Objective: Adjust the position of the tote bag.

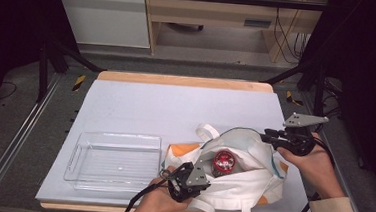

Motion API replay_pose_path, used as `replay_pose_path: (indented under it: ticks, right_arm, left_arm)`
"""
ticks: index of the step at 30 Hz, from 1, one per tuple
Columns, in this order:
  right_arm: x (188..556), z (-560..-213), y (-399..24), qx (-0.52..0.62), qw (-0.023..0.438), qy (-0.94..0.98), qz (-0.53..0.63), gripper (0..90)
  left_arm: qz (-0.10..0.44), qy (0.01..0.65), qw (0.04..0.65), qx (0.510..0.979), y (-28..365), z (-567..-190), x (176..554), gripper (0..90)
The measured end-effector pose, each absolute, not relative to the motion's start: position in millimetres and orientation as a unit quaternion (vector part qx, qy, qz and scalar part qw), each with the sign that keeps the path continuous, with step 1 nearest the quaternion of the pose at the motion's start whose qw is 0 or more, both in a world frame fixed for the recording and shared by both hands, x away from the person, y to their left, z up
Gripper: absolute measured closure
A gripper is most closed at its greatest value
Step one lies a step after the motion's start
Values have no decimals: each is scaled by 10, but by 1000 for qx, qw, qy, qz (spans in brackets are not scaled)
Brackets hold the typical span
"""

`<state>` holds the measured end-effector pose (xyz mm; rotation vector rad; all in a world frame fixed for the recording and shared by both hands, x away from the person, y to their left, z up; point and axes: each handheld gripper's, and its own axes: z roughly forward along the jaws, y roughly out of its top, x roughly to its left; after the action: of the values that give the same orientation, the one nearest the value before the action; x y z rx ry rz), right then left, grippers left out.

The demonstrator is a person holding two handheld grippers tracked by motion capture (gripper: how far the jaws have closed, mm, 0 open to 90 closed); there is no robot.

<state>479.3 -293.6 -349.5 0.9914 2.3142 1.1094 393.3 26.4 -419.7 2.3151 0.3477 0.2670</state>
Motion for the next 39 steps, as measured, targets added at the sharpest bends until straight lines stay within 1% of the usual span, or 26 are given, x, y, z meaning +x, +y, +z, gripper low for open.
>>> replay_pose_path:
  ticks: [1,3,5,8,9,12,13,14,16,19,31,39]
  right_arm:
    - [4793,-3495,-2936,354,194,825,396,661]
    - [4824,-3472,-2886,347,197,827,396,575]
    - [4897,-3481,-2806,339,197,834,387,522]
    - [4951,-3510,-2753,339,191,840,378,525]
    - [4978,-3528,-2728,340,189,843,372,533]
    - [5058,-3600,-2677,343,184,852,350,611]
    - [5077,-3627,-2669,346,181,854,345,705]
    - [5091,-3652,-2669,345,177,856,341,770]
    - [5114,-3700,-2676,352,173,856,337,839]
    - [5141,-3748,-2716,361,170,855,331,855]
    - [5260,-3938,-2766,402,182,841,314,863]
    - [5319,-4049,-2813,426,180,831,309,864]
  left_arm:
    - [106,135,382,908,264,-4196,3933,890]
    - [105,135,384,907,263,-4195,3932,890]
    - [104,136,386,907,265,-4193,3927,890]
    - [105,134,386,907,276,-4180,3921,890]
    - [105,134,387,906,278,-4178,3919,890]
    - [105,131,386,907,282,-4176,3908,890]
    - [105,129,385,908,283,-4178,3902,891]
    - [106,128,385,908,287,-4181,3896,890]
    - [104,128,386,907,295,-4189,3889,891]
    - [102,126,387,908,299,-4207,3875,892]
    - [96,124,385,909,322,-4258,3823,894]
    - [94,118,381,912,350,-4261,3783,894]
